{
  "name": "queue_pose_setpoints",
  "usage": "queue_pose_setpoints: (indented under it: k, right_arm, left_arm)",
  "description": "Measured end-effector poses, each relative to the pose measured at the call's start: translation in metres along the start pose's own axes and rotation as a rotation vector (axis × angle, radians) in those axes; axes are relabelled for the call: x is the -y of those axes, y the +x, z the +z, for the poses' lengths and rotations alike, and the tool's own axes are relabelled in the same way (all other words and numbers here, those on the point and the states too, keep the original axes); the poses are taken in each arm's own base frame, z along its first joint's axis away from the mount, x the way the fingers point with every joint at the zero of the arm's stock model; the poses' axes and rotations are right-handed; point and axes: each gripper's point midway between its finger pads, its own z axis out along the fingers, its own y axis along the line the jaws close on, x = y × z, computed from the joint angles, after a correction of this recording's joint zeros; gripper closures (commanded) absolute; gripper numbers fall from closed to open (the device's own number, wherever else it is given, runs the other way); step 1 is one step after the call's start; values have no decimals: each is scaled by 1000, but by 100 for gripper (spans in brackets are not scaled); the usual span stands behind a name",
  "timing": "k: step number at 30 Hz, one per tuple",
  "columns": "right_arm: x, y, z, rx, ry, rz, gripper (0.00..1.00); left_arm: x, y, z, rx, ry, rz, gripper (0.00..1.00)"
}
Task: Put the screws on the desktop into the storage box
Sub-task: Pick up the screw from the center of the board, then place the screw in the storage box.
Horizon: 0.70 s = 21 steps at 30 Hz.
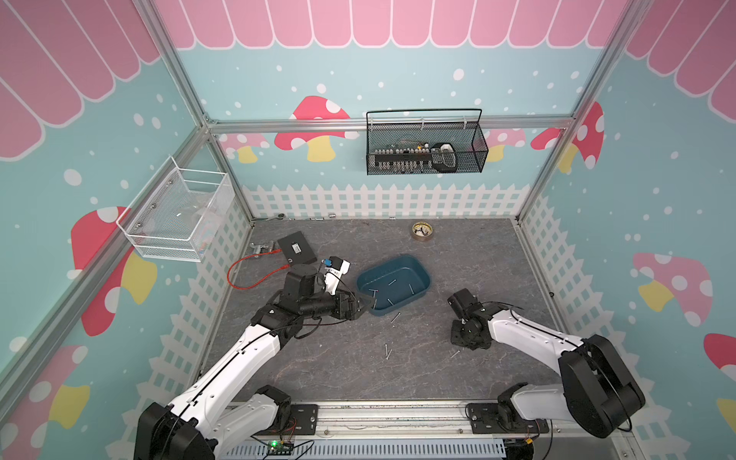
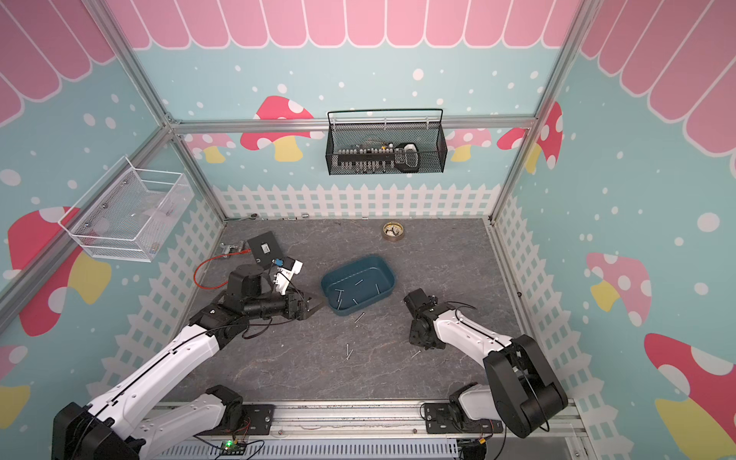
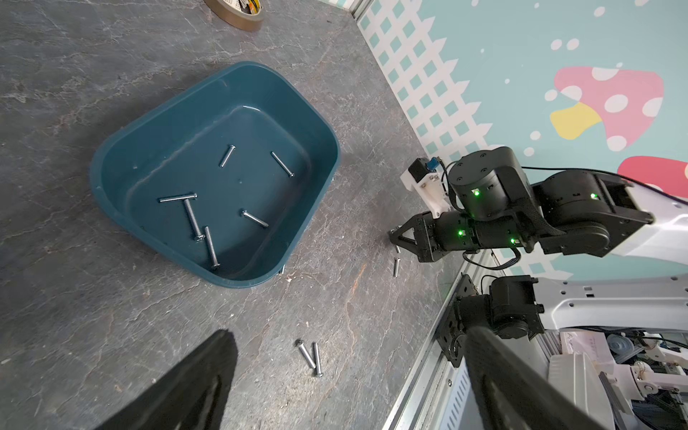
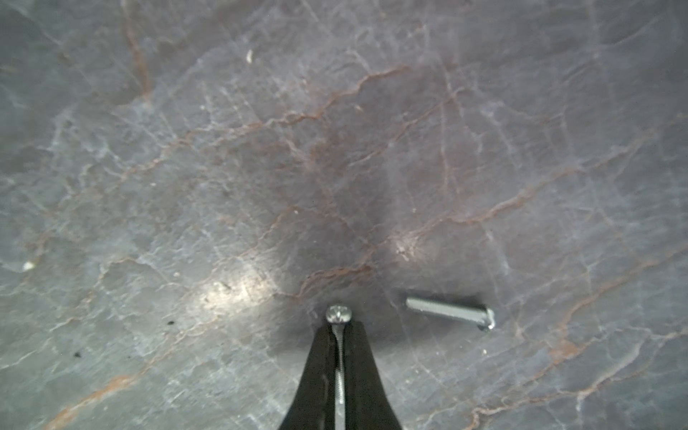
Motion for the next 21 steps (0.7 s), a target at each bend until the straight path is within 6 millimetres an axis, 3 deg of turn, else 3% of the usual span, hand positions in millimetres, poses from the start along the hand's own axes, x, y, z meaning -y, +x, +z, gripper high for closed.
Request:
queue_pose_setpoints:
  k: [6,15,21]
  right_arm:
    - [-26,-28,-22,71,-42,-61,99]
    - [-93,-85,-83,231,-162,-203,99]
    - [-131,-115,-96,280,-188,-296,99]
  left_arm:
    - [-2,0,2,-2,-2,-2,1]
    - [-7,1,5,-11,-14,-15,1]
    - [-8,1,6,-13,-15,-16,1]
